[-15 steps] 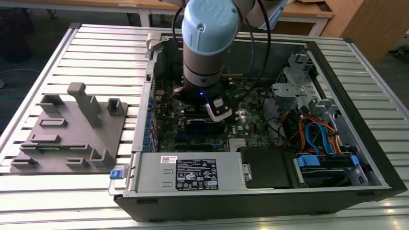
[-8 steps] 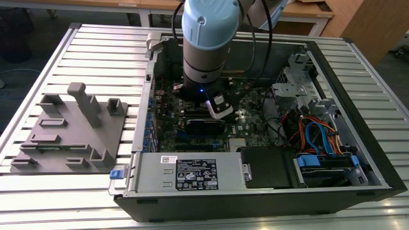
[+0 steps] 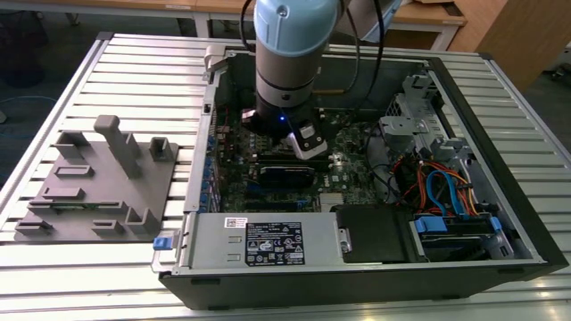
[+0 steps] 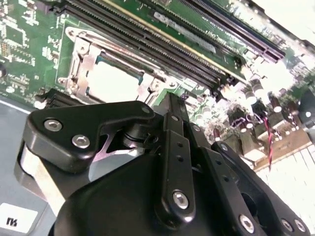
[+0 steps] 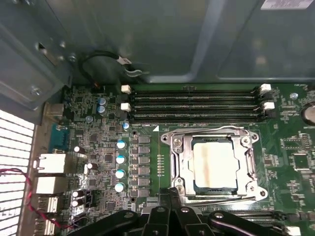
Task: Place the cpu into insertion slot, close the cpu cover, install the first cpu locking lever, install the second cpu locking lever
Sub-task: 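Install the second cpu locking lever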
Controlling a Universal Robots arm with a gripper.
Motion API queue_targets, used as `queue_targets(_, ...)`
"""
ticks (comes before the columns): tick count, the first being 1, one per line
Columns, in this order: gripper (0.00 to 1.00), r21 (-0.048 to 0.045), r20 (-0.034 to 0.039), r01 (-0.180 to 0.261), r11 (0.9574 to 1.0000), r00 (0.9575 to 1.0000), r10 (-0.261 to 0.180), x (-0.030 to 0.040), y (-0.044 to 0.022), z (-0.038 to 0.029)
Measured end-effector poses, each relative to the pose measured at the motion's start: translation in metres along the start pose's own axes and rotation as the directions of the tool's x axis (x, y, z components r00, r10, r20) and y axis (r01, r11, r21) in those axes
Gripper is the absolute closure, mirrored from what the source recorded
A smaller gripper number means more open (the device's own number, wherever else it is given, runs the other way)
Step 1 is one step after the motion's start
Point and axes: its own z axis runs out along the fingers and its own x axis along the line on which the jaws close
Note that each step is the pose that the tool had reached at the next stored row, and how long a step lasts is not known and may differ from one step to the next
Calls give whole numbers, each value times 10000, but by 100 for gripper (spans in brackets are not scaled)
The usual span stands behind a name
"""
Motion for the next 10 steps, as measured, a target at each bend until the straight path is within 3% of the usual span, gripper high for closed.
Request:
queue_targets(3,90,2,-1,0,10000,10000,0,1,19,-64)
queue_targets(10,90,2,-7,-2,10000,10000,2,1,22,-72)
